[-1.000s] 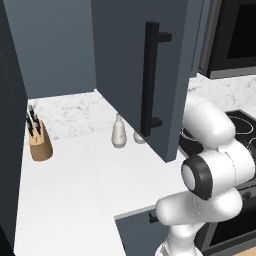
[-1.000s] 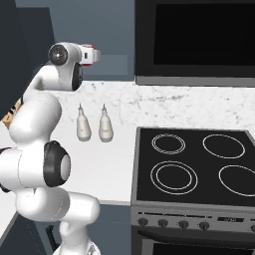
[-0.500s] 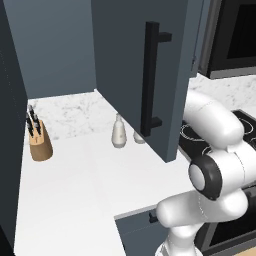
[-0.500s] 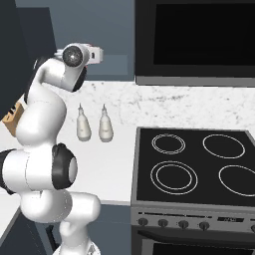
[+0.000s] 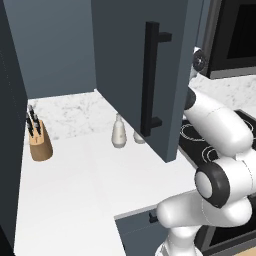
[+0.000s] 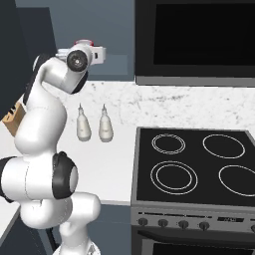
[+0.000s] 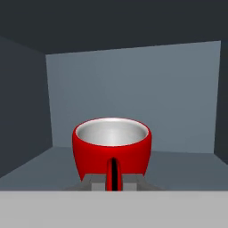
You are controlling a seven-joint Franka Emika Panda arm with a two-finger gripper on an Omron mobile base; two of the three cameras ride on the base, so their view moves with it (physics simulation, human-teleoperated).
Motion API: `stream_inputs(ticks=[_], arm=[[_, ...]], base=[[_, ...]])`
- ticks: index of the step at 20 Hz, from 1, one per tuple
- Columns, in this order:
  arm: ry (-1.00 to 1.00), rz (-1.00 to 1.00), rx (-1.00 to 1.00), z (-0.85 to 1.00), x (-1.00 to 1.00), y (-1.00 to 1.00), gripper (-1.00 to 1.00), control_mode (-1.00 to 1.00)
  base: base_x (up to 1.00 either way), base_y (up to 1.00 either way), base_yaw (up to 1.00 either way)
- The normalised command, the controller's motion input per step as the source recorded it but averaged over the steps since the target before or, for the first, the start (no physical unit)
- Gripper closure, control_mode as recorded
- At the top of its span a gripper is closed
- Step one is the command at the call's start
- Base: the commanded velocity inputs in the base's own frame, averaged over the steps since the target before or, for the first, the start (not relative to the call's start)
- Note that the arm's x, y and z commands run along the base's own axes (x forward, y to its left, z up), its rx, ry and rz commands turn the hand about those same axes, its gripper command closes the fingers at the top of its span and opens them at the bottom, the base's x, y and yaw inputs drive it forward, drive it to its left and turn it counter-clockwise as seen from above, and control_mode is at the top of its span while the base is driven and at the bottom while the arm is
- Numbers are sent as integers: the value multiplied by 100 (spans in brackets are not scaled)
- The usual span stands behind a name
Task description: Gather all objects into one cabinet and sort the glasses and bowls to opposite sides.
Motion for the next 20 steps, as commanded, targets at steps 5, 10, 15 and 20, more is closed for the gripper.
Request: stream_inputs(ticks=[5,10,15,20], arm=[[-2,0,0,1,-28,-8,100,-100],[-2,0,0,7,-55,-20,100,-100],[-2,0,0,7,-49,-21,100,-100],[0,0,0,5,-46,-22,100,-100]], base=[[0,0,0],[0,0,0],[0,0,0],[0,0,0]])
